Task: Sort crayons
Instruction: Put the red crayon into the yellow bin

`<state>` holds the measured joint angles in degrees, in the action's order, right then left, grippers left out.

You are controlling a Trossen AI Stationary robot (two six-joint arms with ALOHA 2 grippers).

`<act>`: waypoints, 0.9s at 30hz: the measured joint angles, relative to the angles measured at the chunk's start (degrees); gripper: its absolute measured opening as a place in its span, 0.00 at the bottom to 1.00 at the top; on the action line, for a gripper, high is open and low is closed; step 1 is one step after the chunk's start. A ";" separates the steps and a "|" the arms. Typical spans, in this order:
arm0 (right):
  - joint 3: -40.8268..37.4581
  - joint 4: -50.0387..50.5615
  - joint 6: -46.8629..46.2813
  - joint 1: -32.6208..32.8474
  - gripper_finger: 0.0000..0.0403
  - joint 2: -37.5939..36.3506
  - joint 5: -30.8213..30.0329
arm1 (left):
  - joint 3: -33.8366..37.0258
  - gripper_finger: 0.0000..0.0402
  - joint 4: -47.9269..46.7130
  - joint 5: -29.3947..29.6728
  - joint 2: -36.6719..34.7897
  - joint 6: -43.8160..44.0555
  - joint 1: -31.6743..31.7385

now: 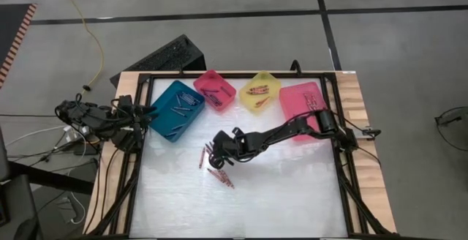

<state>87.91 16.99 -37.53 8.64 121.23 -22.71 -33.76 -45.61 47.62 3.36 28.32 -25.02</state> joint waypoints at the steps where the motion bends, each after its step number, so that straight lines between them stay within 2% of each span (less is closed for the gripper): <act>1: -0.12 0.08 -0.01 0.00 0.11 0.00 0.20 | 0.00 0.36 0.00 0.00 0.00 0.00 0.00; 12: -0.19 0.02 0.48 0.00 0.16 0.00 0.45 | 0.00 0.36 0.00 0.00 0.00 0.00 0.00; 27: -0.19 0.09 0.47 -0.04 0.17 0.00 0.50 | 0.00 0.36 0.00 -0.01 0.00 0.00 -0.02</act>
<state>87.72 17.08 -37.06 8.60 121.23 -22.22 -33.76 -45.60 47.61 3.36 28.32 -25.04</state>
